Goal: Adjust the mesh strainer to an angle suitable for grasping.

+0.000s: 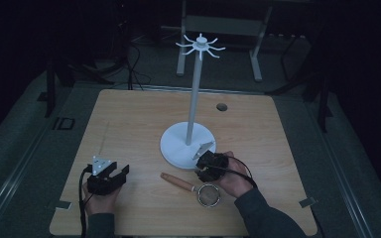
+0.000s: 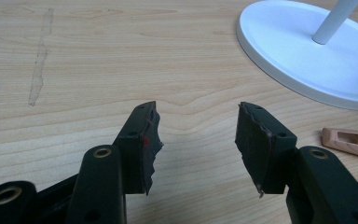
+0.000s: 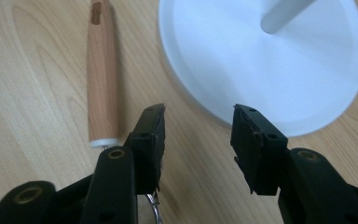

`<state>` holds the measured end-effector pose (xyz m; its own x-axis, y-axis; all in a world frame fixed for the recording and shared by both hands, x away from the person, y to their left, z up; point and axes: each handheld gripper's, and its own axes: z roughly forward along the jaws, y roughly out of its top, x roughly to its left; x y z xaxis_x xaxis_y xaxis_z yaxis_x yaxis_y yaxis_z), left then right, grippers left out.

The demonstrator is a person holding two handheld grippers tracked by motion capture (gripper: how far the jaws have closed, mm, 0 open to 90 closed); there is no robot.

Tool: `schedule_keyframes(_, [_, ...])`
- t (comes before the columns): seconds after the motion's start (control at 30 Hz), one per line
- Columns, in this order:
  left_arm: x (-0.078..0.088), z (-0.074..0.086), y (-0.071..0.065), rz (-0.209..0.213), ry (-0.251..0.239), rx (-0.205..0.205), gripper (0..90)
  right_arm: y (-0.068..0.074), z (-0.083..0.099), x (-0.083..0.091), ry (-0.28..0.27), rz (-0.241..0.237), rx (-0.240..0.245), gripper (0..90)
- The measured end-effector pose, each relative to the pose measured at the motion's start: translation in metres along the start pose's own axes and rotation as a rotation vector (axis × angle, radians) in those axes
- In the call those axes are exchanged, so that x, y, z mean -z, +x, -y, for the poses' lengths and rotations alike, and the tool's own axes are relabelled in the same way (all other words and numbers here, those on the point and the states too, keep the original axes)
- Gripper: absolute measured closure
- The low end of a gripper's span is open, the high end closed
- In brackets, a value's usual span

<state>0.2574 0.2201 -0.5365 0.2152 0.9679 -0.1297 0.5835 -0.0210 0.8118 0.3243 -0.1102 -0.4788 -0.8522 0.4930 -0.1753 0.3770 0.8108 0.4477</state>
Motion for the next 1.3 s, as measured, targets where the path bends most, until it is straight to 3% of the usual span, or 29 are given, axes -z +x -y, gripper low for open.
schedule_keyframes(0.5, [0.0, 0.0, 0.001, -0.003, 0.002, 0.002, 49.0, 0.018, -0.009, -0.014, 0.062, -0.052, 0.099, 50.8])
schedule_keyframes(0.7, [0.0, 0.0, 0.001, -0.007, 0.005, 0.005, 48.9, 0.028, -0.01, -0.024, 0.112, -0.095, 0.137, 52.1])
schedule_keyframes(0.77, [0.0, 0.0, 0.002, -0.005, 0.006, 0.006, 48.8, 0.029, -0.01, -0.026, 0.12, -0.108, 0.138, 53.0])
schedule_keyframes(0.8, [0.0, 0.0, 0.002, -0.004, 0.007, 0.006, 48.5, 0.032, -0.01, -0.029, 0.132, -0.138, 0.135, 53.8])
schedule_keyframes(1.07, [0.0, 0.0, 0.003, -0.005, 0.004, 0.01, 48.4, 0.036, -0.01, -0.041, 0.208, -0.175, 0.14, 59.8])
schedule_keyframes(1.3, [0.0, 0.0, 0.003, -0.005, 0.005, 0.01, 48.4, 0.034, -0.01, -0.047, 0.224, -0.195, 0.113, 64.0])
